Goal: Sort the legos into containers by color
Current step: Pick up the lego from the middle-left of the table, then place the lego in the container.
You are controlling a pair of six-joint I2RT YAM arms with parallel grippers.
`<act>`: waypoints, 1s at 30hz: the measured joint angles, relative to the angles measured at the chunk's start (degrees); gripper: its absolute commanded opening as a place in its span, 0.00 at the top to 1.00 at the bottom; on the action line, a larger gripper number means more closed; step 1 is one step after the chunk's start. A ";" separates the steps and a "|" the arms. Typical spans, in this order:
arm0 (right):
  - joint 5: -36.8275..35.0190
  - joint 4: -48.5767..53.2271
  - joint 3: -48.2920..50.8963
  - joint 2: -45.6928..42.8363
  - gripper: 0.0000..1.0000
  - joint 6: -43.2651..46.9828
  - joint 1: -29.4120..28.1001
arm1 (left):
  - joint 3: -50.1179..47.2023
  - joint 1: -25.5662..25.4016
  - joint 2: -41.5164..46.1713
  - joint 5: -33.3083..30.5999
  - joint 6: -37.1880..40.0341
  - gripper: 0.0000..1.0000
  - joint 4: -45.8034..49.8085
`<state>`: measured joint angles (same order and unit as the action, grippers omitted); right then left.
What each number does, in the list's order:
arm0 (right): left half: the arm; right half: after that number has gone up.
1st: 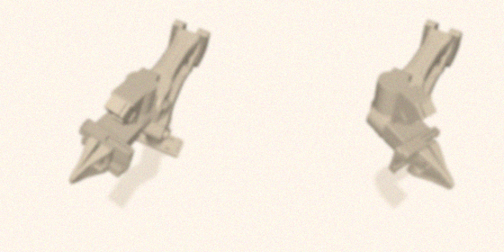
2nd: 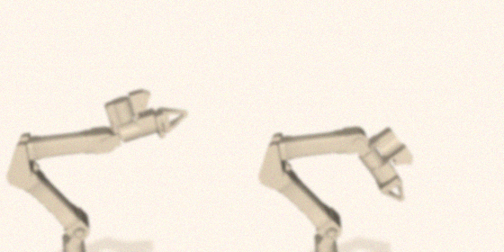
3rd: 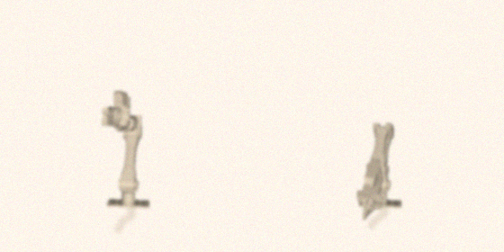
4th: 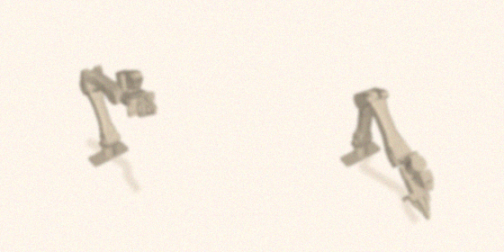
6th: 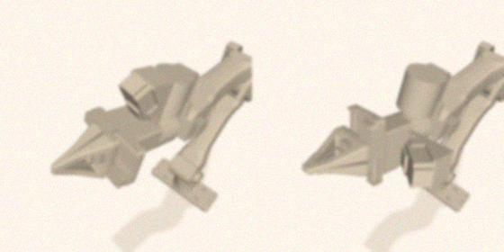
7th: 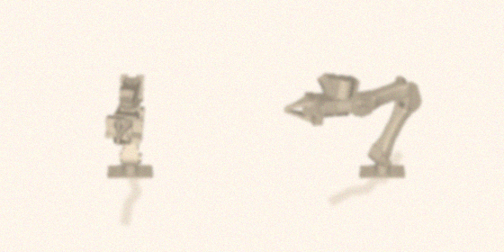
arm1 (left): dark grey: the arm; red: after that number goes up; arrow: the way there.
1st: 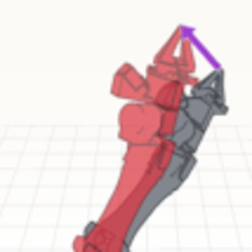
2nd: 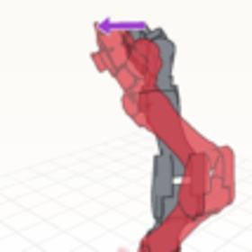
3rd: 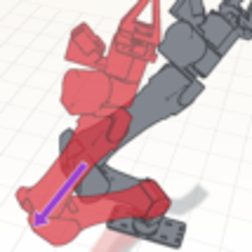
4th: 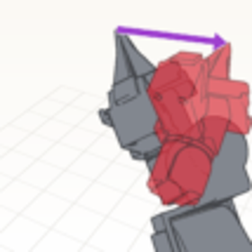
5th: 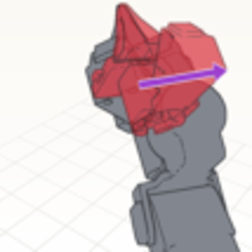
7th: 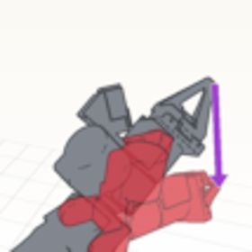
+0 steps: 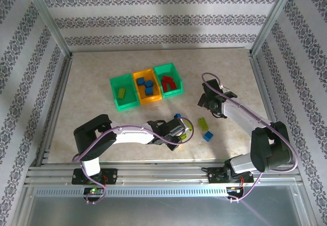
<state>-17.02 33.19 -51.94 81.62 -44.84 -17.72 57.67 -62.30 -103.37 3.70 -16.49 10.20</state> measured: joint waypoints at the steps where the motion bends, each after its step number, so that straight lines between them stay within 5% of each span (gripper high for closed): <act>1: 0.00 -0.02 0.00 0.11 0.02 0.00 0.00 | -0.63 -0.07 0.42 -0.50 0.00 1.00 -0.48; 14: 0.42 -0.09 -0.09 1.90 0.02 -0.66 -0.02 | -7.93 1.75 18.03 -11.52 -1.97 1.00 0.15; 30: 0.92 -0.26 -2.75 7.52 0.02 -1.73 -0.07 | -7.91 29.64 26.29 -14.27 -4.74 1.00 3.43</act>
<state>-16.10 32.93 -54.70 89.14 -46.57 -17.78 49.76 -32.67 -77.08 -10.57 -21.23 13.63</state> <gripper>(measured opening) 0.983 0.218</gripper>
